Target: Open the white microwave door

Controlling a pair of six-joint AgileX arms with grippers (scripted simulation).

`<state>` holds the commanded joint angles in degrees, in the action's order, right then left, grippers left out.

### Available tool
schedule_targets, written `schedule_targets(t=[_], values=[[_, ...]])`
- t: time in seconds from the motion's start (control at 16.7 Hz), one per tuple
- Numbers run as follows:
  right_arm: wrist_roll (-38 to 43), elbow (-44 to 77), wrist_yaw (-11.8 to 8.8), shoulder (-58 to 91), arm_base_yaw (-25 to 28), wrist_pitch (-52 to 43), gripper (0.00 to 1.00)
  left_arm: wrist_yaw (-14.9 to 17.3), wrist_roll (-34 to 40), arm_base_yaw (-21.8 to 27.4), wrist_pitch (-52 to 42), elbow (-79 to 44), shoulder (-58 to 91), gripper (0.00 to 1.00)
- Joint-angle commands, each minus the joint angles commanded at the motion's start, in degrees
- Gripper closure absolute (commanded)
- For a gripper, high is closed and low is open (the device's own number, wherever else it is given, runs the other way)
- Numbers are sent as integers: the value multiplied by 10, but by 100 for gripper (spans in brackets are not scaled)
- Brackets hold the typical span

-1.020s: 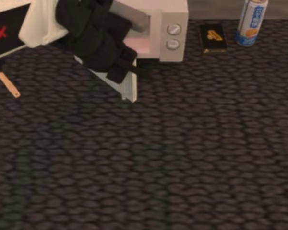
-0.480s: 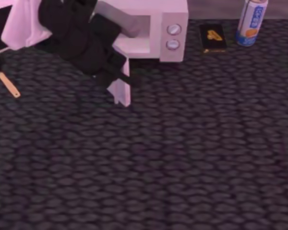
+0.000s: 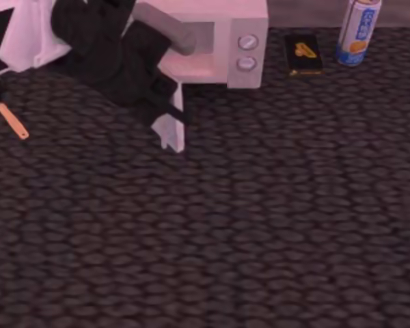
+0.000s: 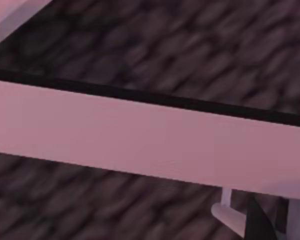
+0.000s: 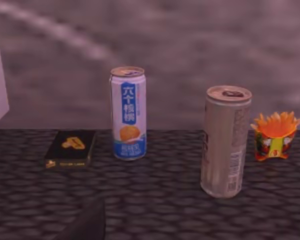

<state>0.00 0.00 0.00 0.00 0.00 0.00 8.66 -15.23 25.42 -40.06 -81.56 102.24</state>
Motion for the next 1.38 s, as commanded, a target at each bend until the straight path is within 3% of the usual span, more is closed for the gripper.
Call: schedule_targets(t=[1.08,1.38], values=[[0,0,0,0,0,0,0,0,0,0,0,0,0,100],[0,0,0,0,0,0,0,19,-31,-11,-6,9,-7,100]])
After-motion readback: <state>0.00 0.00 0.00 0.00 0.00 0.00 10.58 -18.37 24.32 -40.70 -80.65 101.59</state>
